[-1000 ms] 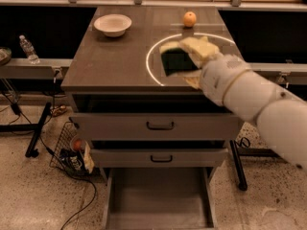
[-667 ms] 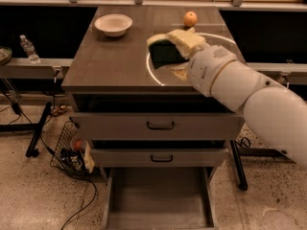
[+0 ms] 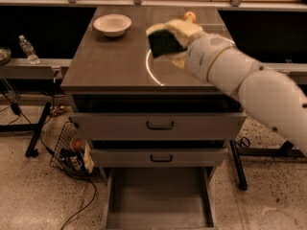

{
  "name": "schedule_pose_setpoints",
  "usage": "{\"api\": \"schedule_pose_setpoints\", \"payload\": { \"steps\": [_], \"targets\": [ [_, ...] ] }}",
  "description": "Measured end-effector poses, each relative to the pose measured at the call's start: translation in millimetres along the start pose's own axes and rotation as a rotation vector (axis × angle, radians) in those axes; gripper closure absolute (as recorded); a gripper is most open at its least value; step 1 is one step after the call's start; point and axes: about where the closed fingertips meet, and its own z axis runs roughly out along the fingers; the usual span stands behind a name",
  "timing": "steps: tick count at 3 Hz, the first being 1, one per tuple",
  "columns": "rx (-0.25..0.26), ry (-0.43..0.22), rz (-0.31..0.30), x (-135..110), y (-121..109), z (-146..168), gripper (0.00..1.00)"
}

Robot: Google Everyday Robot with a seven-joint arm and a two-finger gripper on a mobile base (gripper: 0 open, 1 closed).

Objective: Pick sponge from bottom drawer and place on counter

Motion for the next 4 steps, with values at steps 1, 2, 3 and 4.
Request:
{"api": "schedule_pose_setpoints", "payload": {
  "steps": [1, 2, 3, 4],
  "targets": [
    [-0.021, 0.012, 0.068, 39, 16, 34, 1.00],
    [-0.110, 0.058, 0.181, 84, 50, 64, 1.00],
    [-0.208, 0.105, 0.231, 113, 73, 72, 1.00],
    [-0.320, 0.147, 0.242, 141, 90, 75, 1.00]
  ]
}}
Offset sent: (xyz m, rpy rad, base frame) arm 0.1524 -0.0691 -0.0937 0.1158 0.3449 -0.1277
